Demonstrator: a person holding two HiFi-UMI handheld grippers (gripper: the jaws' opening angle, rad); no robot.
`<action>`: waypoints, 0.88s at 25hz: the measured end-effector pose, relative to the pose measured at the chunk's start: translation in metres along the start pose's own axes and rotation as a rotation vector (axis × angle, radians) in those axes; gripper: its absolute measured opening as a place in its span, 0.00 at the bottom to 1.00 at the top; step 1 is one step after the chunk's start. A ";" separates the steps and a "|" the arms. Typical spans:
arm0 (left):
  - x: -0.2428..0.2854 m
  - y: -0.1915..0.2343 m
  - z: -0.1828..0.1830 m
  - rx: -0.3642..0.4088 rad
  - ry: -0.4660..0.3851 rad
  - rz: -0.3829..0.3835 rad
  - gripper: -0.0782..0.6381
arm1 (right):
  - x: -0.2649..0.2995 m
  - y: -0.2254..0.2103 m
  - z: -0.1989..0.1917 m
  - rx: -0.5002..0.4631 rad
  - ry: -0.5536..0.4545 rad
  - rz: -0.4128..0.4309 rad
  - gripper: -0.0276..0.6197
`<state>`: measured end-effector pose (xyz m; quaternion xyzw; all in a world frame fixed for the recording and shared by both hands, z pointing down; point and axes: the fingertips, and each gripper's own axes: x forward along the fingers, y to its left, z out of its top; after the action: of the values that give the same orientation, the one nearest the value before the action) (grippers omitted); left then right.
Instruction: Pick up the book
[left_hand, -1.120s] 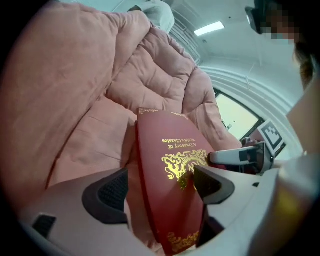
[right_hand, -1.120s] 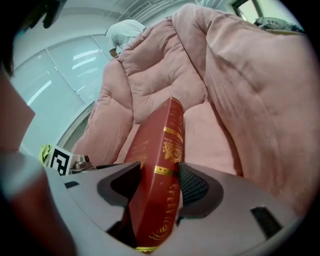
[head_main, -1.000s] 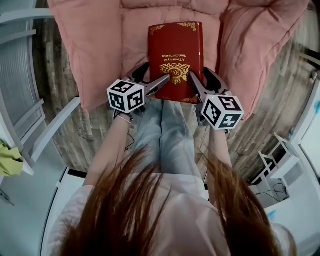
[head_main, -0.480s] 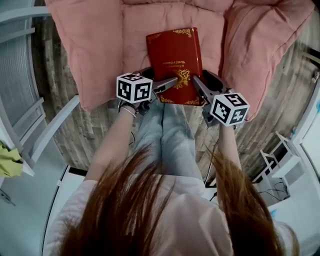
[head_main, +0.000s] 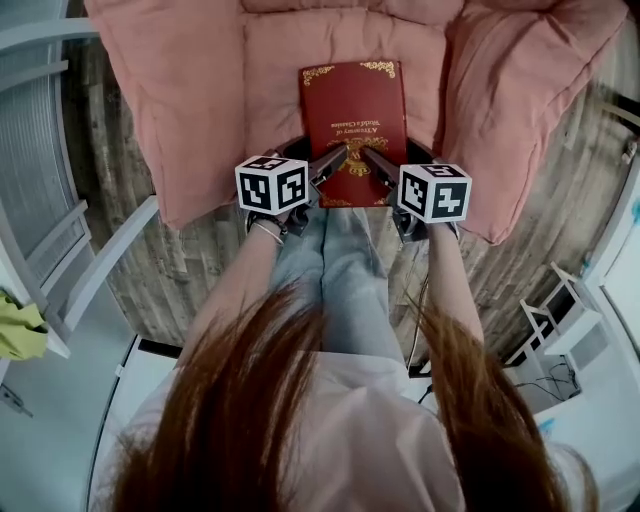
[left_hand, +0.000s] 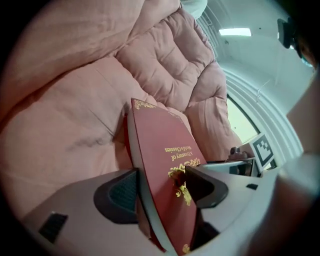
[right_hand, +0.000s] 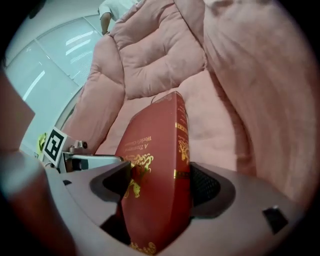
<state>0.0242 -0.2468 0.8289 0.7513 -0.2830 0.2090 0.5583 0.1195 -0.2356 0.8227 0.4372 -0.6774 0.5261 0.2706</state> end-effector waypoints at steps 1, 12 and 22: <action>-0.006 -0.004 0.003 -0.002 -0.028 0.002 0.51 | -0.006 0.004 0.002 0.009 -0.013 -0.004 0.63; -0.099 -0.094 0.108 0.213 -0.299 0.017 0.49 | -0.106 0.074 0.090 0.053 -0.363 0.009 0.63; -0.197 -0.214 0.217 0.387 -0.510 0.034 0.49 | -0.234 0.150 0.201 -0.084 -0.607 0.031 0.63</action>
<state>0.0163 -0.3703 0.4880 0.8669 -0.3814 0.0735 0.3123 0.1169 -0.3447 0.4980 0.5526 -0.7549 0.3471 0.0655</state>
